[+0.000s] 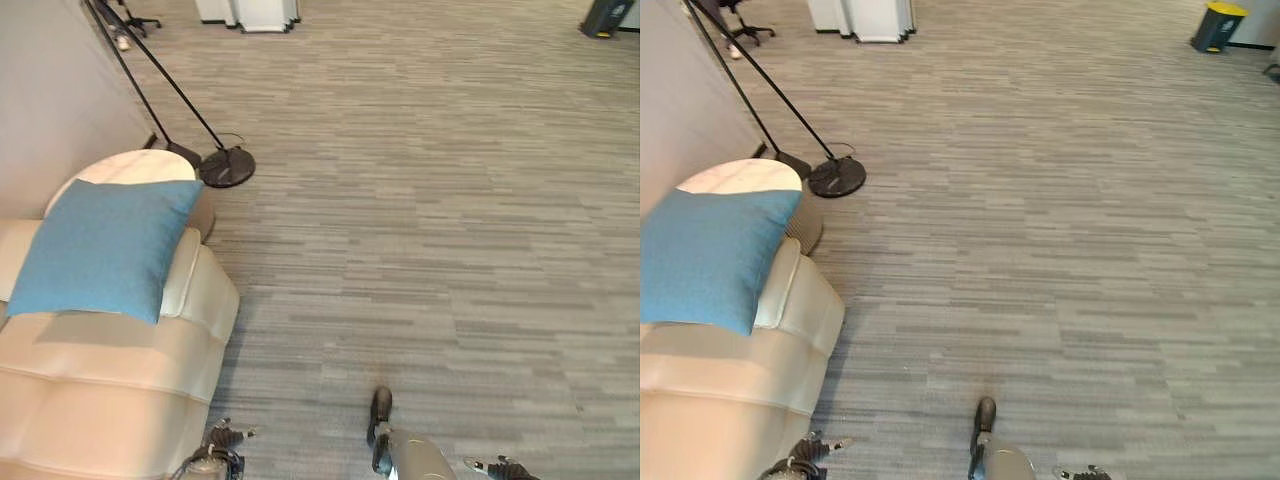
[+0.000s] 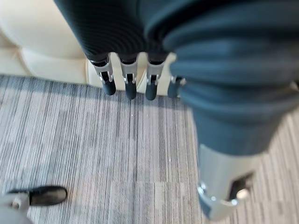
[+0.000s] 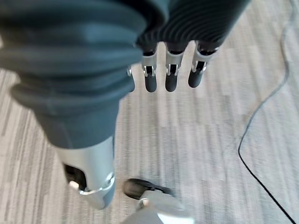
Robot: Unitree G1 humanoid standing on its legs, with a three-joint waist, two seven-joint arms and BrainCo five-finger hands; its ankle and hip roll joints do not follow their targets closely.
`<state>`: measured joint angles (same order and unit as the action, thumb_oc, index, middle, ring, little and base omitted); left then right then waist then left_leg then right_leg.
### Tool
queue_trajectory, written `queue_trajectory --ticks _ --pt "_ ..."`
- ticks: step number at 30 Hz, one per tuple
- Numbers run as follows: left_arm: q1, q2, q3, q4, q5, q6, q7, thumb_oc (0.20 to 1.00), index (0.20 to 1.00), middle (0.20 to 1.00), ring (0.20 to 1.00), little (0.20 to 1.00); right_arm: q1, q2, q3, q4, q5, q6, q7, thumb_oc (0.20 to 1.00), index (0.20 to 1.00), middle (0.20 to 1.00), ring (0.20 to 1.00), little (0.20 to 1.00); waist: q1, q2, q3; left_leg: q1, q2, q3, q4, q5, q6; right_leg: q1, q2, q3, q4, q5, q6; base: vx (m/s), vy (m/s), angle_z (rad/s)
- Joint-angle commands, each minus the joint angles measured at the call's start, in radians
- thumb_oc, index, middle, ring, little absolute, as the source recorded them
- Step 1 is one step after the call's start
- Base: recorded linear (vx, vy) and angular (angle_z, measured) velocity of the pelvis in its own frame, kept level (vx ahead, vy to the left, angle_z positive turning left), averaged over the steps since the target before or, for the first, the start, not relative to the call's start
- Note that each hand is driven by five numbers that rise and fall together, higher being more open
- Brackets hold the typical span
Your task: Pick up all the scattered cushions and arrange them neatly on the sofa.
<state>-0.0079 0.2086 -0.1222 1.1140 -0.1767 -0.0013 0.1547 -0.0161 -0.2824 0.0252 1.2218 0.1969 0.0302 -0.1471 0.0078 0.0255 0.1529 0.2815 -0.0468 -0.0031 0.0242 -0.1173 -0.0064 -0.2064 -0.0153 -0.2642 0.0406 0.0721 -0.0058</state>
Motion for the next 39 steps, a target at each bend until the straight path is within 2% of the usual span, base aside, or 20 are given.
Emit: queue_trajectory --ticks 1,4,7,9,10,11,12,14,18,21,24,25,27,28,29,30,32,34,37,39 --pt "-0.011 0.032 -0.012 -0.014 -0.02 -0.01 -0.006 1.0 1.0 1.0 1.0 1.0 -0.008 -0.045 0.022 -0.005 0.018 -0.012 -0.002 1.0 1.0 1.0 1.0 1.0 0.004 -0.003 -0.01 -0.154 0.024 -0.011 0.181 0.081 -0.031 0.115 -0.013 0.043 -0.055 -0.038 0.091 0.37 -0.248 0.13" --pt "-0.012 0.032 -0.017 -0.025 -0.043 -0.005 -0.005 1.0 1.0 1.0 1.0 1.0 -0.018 -0.055 0.021 -0.017 0.038 -0.016 -0.008 1.0 1.0 1.0 1.0 1.0 0.012 -0.013 0.02 -0.302 0.039 0.014 0.488 0.168 -0.055 0.194 -0.001 0.022 -0.06 -0.097 0.042 0.32 -0.245 0.18" --pt "-0.016 0.032 -0.021 -0.028 -0.05 -0.006 -0.002 1.0 1.0 1.0 1.0 1.0 -0.02 -0.059 0.018 -0.015 0.049 -0.011 -0.01 1.0 1.0 1.0 1.0 1.0 0.015 -0.021 0.032 -0.357 0.048 0.052 0.503 0.133 -0.041 0.22 -0.007 0.008 -0.063 -0.118 0.033 0.2 -0.127 0.44" --pt "-0.011 0.032 -0.025 -0.025 -0.044 -0.005 -0.002 1.0 1.0 1.0 1.0 1.0 -0.018 -0.061 0.017 -0.015 0.05 -0.003 -0.01 1.0 1.0 1.0 1.0 1.0 0.017 -0.037 0.032 -0.412 0.049 0.118 0.408 0.062 -0.016 0.251 -0.025 -0.023 -0.073 -0.135 0.039 0.28 -0.057 0.32" --pt "0.002 0.029 -0.027 -0.018 -0.03 -0.005 -0.001 1.0 1.0 1.0 1.0 1.0 -0.015 -0.061 0.026 -0.014 0.038 -0.001 -0.015 1.0 1.0 1.0 1.0 1.0 0.02 -0.037 0.02 -0.421 0.023 0.132 0.188 0.057 -0.007 0.275 -0.029 -0.045 -0.084 -0.145 0.05 0.25 -0.006 0.3" --pt "0.002 0.029 -0.027 -0.019 -0.03 -0.005 -0.001 1.0 1.0 1.0 1.0 1.0 -0.014 -0.061 0.026 -0.014 0.038 -0.001 -0.015 1.0 1.0 1.0 1.0 1.0 0.02 -0.038 0.021 -0.417 0.022 0.132 0.183 0.059 -0.006 0.276 -0.03 -0.045 -0.084 -0.145 0.051 0.25 0.015 0.28" --pt "0.005 0.029 -0.027 -0.016 -0.027 -0.004 -0.001 1.0 1.0 1.0 1.0 1.0 -0.015 -0.061 0.029 -0.014 0.034 0.0 -0.015 1.0 1.0 1.0 1.0 1.0 0.023 -0.035 0.018 -0.412 0.02 0.124 0.122 0.077 -0.008 0.286 -0.027 -0.048 -0.083 -0.153 0.051 0.15 0.012 0.34" --pt "0.014 0.026 -0.022 -0.011 -0.02 -0.001 0.0 1.0 1.0 1.0 1.0 1.0 -0.014 -0.059 0.039 -0.016 0.02 -0.002 -0.016 1.0 1.0 1.0 1.0 1.0 0.022 -0.02 0.014 -0.43 0.026 0.125 -0.06 0.194 -0.035 0.308 -0.009 -0.064 -0.087 -0.169 0.048 0.21 0.02 0.27" --pt "0.021 0.026 -0.009 0.007 -0.016 0.005 0.002 1.0 1.0 1.0 1.0 1.0 -0.021 -0.056 0.047 -0.02 0.012 0.0 -0.016 1.0 1.0 1.0 1.0 1.0 0.032 -0.019 0.017 -0.454 0.031 0.162 -0.111 0.211 -0.058 0.357 -0.002 -0.068 -0.082 -0.197 0.048 0.34 0.071 0.26" --pt "0.04 0.03 0.019 0.038 -0.023 0.007 0.0 1.0 1.0 1.0 1.0 1.0 -0.03 -0.038 0.057 -0.018 -0.002 0.003 -0.009 1.0 1.0 1.0 1.0 1.0 0.049 -0.029 -0.018 -0.43 0.032 0.195 -0.111 0.237 -0.041 0.411 -0.012 -0.077 -0.077 -0.231 0.066 0.49 0.171 -0.01" --pt "0.049 0.029 0.03 0.051 -0.025 0.008 0.001 1.0 1.0 1.0 1.0 1.0 -0.028 -0.025 0.058 -0.018 -0.008 0.005 -0.001 1.0 1.0 1.0 1.0 1.0 0.062 -0.047 -0.039 -0.411 0.013 0.193 -0.107 0.216 -0.02 0.421 -0.044 -0.081 -0.04 -0.246 0.084 0.42 0.189 0.12" --pt "0.049 0.032 0.037 0.067 -0.026 0.008 0.001 1.0 1.0 1.0 1.0 1.0 -0.028 -0.016 0.057 -0.013 -0.01 0.003 0.005 1.0 1.0 1.0 1.0 1.0 0.074 -0.062 -0.043 -0.4 -0.005 0.187 -0.068 0.165 0.009 0.395 -0.09 -0.081 0.089 -0.225 0.106 0.45 0.279 0.1" --pt "0.045 0.035 0.035 0.063 -0.028 0.009 -0.002 1.0 1.0 1.0 1.0 1.0 -0.028 -0.014 0.058 -0.009 -0.016 0.003 0.01 1.0 1.0 1.0 1.0 1.0 0.073 -0.069 -0.03 -0.364 -0.031 0.181 -0.058 0.121 0.045 0.318 -0.15 -0.08 0.317 -0.11 0.143 0.4 0.289 0.15" --pt "0.045 0.035 0.035 0.063 -0.028 0.009 -0.002 1.0 1.0 1.0 1.0 1.0 -0.029 -0.014 0.058 -0.009 -0.016 0.003 0.01 1.0 1.0 1.0 1.0 1.0 0.073 -0.07 -0.031 -0.365 -0.032 0.181 -0.058 0.12 0.046 0.316 -0.152 -0.079 0.32 -0.111 0.145 0.33 0.298 0.44" --pt "0.04 0.038 0.026 0.047 -0.033 0.01 -0.004 1.0 1.0 1.0 1.0 1.0 -0.029 -0.013 0.062 -0.016 -0.02 0.002 0.011 1.0 1.0 1.0 1.0 1.0 0.06 -0.069 -0.004 -0.311 -0.064 0.162 -0.06 0.091 0.081 0.253 -0.208 -0.066 0.516 0.029 0.168 0.31 0.265 0.51" --pt "0.036 0.04 0.019 0.039 -0.033 0.011 -0.006 1.0 1.0 1.0 1.0 1.0 -0.027 -0.013 0.063 -0.018 -0.019 0.005 0.01 1.0 1.0 1.0 1.0 1.0 0.053 -0.062 0.009 -0.286 -0.066 0.149 -0.06 0.08 0.091 0.217 -0.213 -0.049 0.591 0.036 0.16 0.39 0.292 0.62" --pt "0.021 0.044 0.008 0.027 -0.037 0.009 -0.003 1.0 1.0 1.0 1.0 1.0 -0.033 -0.01 0.07 -0.016 -0.018 0.004 0.009 1.0 1.0 1.0 1.0 1.0 0.043 -0.043 0.033 -0.26 -0.054 0.115 -0.069 0.087 0.099 0.097 -0.161 0.02 0.655 -0.043 0.116 0.19 0.071 1.01" --pt "0.014 0.047 0.004 0.018 -0.044 0.005 -0.003 1.0 1.0 1.0 1.0 1.0 -0.028 -0.004 0.07 -0.013 -0.007 0.003 0.008 1.0 1.0 1.0 1.0 1.0 0.039 -0.03 0.049 -0.234 -0.045 0.083 -0.064 0.088 0.096 0.052 -0.133 0.03 0.577 -0.091 0.096 0.2 -0.005 1.04" --pt "0.001 0.044 -0.006 0.015 -0.047 0.001 -0.006 1.0 1.0 1.0 1.0 1.0 -0.03 -0.002 0.07 -0.008 0.011 0.004 0.009 1.0 1.0 1.0 1.0 1.0 0.03 -0.023 0.066 -0.206 -0.04 0.024 -0.047 0.072 0.086 0.027 -0.047 0.119 0.327 -0.09 0.094 0.23 -0.097 0.72" --pt "-0.009 0.046 -0.007 0.028 -0.042 -0.002 -0.009 1.0 1.0 1.0 1.0 1.0 -0.032 0.001 0.072 0.002 0.018 0.005 0.009 1.0 1.0 1.0 1.0 1.0 0.023 -0.03 0.07 -0.188 -0.044 -0.018 -0.051 0.065 0.072 0.02 0.019 0.239 0.12 -0.052 0.111 0.23 -0.126 0.49"
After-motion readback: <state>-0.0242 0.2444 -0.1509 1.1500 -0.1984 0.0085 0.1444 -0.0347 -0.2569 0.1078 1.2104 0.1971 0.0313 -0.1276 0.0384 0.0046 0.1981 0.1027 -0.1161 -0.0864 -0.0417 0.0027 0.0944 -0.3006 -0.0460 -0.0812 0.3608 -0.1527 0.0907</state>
